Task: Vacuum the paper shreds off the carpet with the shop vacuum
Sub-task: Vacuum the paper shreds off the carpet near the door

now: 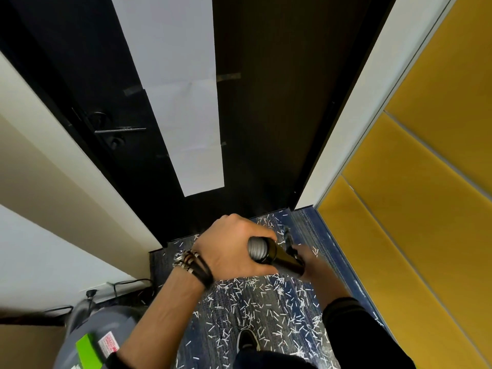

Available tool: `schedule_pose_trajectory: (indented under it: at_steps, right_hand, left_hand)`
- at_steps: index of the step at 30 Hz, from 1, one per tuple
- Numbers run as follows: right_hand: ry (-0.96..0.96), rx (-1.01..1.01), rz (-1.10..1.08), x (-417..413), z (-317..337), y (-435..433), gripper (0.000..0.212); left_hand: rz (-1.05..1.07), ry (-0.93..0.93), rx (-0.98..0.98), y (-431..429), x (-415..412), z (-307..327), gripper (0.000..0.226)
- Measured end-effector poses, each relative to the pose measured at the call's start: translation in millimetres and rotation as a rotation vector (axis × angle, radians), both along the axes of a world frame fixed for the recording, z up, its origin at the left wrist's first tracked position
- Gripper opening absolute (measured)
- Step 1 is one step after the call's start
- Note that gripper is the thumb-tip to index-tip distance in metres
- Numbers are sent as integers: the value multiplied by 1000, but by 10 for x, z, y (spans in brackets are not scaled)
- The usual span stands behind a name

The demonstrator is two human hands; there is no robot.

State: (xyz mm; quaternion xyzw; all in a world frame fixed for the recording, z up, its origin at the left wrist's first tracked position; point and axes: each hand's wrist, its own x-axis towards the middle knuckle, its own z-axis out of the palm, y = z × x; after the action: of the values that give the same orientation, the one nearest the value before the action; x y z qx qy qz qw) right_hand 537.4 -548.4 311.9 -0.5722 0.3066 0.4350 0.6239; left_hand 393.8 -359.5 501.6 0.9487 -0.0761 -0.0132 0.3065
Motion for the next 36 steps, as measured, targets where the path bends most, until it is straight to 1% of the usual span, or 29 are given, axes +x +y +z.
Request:
schedule_pose_trajectory:
  at_steps: [2, 3, 5, 8, 13, 16, 19, 24, 27, 29, 31, 34, 36]
  right_hand:
    - [16, 19, -13, -35, -24, 0, 12]
    - [18, 25, -5, -34, -29, -8, 13]
    - [0, 47, 53, 41, 22, -2, 13]
    - [-29, 35, 50, 282, 45, 53, 8]
    - [-103, -99, 145, 593, -191, 139, 24]
    - [-82, -120, 184, 665, -296, 240, 29]
    - [-57, -108, 184, 660, -397, 337, 23]
    - [-38, -22, 187, 586, -419, 407, 15]
    - [-83, 9, 174, 703, -355, 305, 14]
    - [-90, 27, 148, 809, -278, 241, 14]
    - [-88, -21, 139, 904, -249, 201, 18]
    - [-97, -144, 232, 1017, -270, 218, 18]
    - [-117, -203, 294, 1064, -315, 272, 19]
  left_hand:
    - [-16, 12, -16, 74, -15, 12, 52]
    - [-13, 7, -26, 109, -29, 18, 50]
    - [33, -17, -66, 162, -43, 12, 48]
    - [111, -43, -95, 183, -1, -46, 49]
    - [145, 5, -35, 44, 134, -262, 53]
    - [162, 32, -33, 63, 195, -371, 46]
    - [169, 48, -24, 186, 161, -372, 41]
    - [125, 22, -3, 256, 132, -191, 46]
    - [143, -10, -102, 208, 190, -106, 46]
    - [160, -17, -132, 170, 252, -119, 45]
    - [167, 2, -118, 131, 305, -190, 43]
    - [199, 34, -129, 77, 362, -327, 39]
    - [230, 31, -140, 85, 359, -353, 40]
